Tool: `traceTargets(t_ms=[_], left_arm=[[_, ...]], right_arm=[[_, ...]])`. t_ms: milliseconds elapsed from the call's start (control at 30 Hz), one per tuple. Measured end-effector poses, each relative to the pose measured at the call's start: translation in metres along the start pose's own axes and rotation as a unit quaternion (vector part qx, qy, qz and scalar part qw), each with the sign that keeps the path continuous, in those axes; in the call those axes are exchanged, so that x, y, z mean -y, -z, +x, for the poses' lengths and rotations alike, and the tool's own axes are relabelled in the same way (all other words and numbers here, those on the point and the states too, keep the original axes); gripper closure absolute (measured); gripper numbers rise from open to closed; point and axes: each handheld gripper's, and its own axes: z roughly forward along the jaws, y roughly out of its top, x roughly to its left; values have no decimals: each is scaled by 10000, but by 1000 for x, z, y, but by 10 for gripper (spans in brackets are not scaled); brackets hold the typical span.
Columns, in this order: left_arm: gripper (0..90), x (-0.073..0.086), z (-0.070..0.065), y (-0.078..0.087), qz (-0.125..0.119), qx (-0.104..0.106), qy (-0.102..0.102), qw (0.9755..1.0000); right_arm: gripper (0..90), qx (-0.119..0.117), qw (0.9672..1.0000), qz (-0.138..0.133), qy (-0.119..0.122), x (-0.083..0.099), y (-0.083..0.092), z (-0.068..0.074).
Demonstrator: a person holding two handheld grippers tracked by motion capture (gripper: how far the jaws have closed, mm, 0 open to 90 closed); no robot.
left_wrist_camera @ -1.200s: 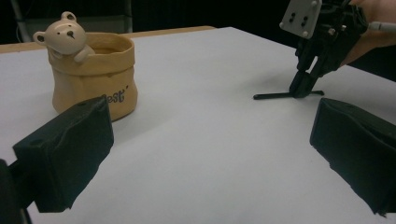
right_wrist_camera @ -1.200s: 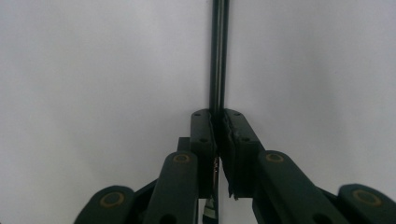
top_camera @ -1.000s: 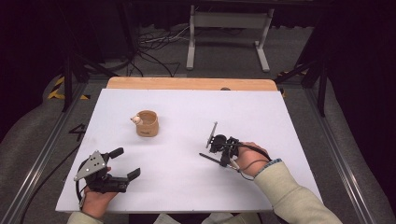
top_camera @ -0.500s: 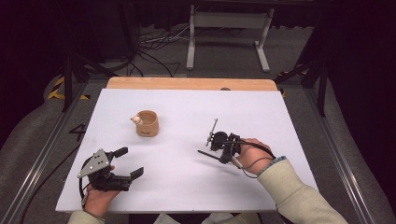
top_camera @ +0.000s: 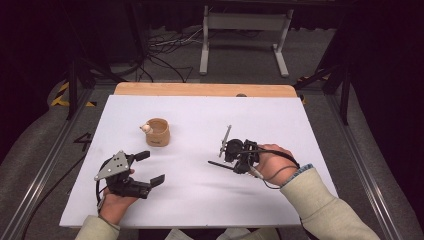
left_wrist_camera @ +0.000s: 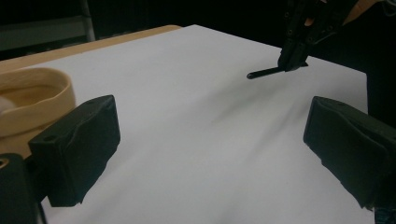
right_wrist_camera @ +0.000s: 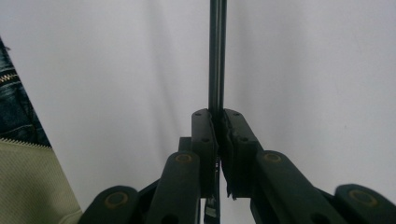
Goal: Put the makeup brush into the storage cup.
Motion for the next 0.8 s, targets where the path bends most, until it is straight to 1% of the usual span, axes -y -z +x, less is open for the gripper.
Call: traceTargets(t_ms=[33, 67, 100, 133, 167, 233, 367, 400, 467, 600, 633, 667, 700, 800], left_arm=[[44, -2, 0, -4, 28, 166, 7, 9999], [44, -2, 0, -4, 28, 166, 7, 9999], [44, -4, -1, -9, 27, 313, 82, 9995], [44, -5, -2, -11, 36, 346, 31, 9994], [44, -5, -2, -11, 36, 346, 31, 9994], [47, -7, -4, -17, 66, 448, -30, 9990], [55, -12, -8, -24, 54, 617, -70, 9981], [57, -13, -9, -26, 59, 671, -115, 9977], [65, -15, -10, -30, 49, 804, -121, 9967], [74, -19, -13, -36, 72, 976, -179, 9950], [75, -19, -13, -36, 72, 976, -179, 9950], [76, -20, -14, -38, 78, 1020, -213, 9945], [76, -21, -14, -39, 86, 1050, -282, 9940], [81, -25, -18, -45, 139, 1202, -323, 9921]], right_arm=[[845, -13, 10000, -10, 49, -1, 2, 1], [845, 0, 9999, -37, 122, -1, 4, 2], [844, -7, 9999, -37, 151, -2, 6, 2], [844, -28, 9998, -51, 179, -3, 8, 3], [844, -28, 9998, -51, 179, -3, 8, 3], [844, -48, 9995, -105, 288, -4, 13, 5], [844, -56, 9986, -195, 481, -7, 20, 9], [844, -60, 9984, -192, 520, -8, 22, 10], [844, -41, 9977, -196, 644, -10, 26, 12], [844, -63, 9962, -168, 852, -13, 31, 16], [844, -63, 9962, -168, 852, -13, 31, 16], [844, -72, 9952, -151, 959, -15, 34, 19], [844, -72, 9952, -151, 959, -15, 34, 19], [844, -76, 9938, -154, 1096, -19, 38, 23]])
